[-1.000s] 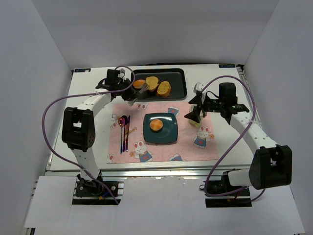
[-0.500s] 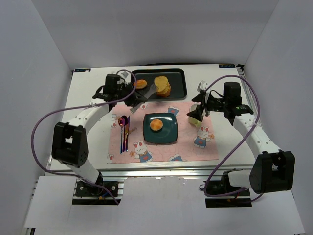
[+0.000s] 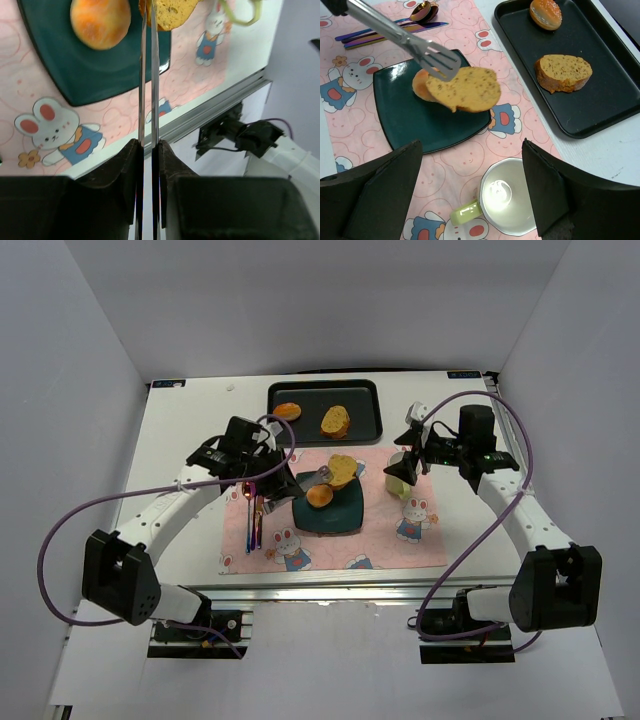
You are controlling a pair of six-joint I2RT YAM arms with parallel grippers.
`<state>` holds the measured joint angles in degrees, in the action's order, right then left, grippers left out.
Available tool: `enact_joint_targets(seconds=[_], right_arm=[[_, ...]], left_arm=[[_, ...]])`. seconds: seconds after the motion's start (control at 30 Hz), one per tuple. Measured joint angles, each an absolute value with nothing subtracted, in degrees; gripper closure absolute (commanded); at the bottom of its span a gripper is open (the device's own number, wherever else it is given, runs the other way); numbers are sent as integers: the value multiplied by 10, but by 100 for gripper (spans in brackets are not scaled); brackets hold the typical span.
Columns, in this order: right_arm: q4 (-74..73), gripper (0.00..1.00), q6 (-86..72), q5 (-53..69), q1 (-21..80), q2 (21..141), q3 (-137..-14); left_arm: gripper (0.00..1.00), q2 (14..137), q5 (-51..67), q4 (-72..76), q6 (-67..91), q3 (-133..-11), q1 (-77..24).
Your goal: Place the bread
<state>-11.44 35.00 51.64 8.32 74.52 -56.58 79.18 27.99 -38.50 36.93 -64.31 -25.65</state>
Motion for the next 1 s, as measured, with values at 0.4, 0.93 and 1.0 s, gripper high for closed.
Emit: enact_joint_targets(seconds=[0.4, 0.93, 1.0], right_arm=[[-115, 15, 349, 516, 83, 746, -566], [-114, 14, 349, 516, 83, 746, -564], [-114, 14, 349, 517, 83, 746, -564]], left_arm=[[57, 832, 245, -433, 343, -651, -308], [50, 851, 193, -464, 338, -735, -309], [52, 858, 181, -468, 335, -748, -308]])
